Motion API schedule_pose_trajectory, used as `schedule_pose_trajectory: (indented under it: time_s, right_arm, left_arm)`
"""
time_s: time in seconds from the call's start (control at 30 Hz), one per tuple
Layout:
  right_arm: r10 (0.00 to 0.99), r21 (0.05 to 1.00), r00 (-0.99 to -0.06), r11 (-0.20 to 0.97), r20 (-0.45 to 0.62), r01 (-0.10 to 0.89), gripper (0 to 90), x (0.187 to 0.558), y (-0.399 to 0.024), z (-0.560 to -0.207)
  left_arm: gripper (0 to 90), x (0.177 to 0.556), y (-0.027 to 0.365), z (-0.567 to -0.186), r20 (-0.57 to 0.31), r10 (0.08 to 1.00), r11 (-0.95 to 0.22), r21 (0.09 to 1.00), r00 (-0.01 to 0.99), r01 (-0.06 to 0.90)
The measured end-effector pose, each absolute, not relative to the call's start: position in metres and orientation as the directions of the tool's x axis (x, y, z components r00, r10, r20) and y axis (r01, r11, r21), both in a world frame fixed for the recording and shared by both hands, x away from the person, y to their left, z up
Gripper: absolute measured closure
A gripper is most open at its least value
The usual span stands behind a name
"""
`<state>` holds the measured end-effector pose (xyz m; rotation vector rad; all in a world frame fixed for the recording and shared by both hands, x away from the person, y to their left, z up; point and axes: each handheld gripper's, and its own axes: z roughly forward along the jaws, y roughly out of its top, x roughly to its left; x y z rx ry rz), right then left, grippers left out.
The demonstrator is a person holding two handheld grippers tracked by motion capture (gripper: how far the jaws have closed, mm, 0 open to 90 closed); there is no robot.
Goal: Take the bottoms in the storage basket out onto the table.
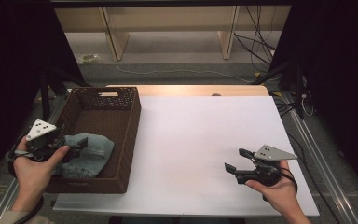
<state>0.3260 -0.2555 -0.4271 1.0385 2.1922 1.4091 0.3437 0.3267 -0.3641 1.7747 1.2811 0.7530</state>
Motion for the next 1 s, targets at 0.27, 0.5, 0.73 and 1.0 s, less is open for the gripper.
schedule_pose_trajectory:
  time_s: [0.27, 0.5, 0.73, 1.0]
  right_arm:
    - [0.726, 0.883, -0.679, 0.246, 0.105, 0.4, 21.7, 0.326, -0.256, -0.428]
    - [0.725, 0.882, -0.68, 0.244, 0.11, 0.403, 21.7, 0.327, -0.255, -0.428]
    - [0.724, 0.881, -0.68, 0.243, 0.114, 0.406, 21.9, 0.327, -0.255, -0.428]
    - [0.724, 0.879, -0.681, 0.248, 0.111, 0.407, 22.0, 0.328, -0.254, -0.429]
  left_arm:
    - [0.0, 0.354, 0.34, -0.383, 0.006, 0.963, -0.159, 0.82, 0.269, 0.55]
    - [0.0, 0.359, 0.341, -0.392, 0.014, 0.959, -0.184, 0.79, 0.282, 0.586]
    - [8.5, 0.363, 0.338, -0.395, 0.042, 0.953, -0.229, 0.744, 0.298, 0.627]
    - [28.9, 0.365, 0.338, -0.397, 0.044, 0.948, -0.251, 0.718, 0.317, 0.65]
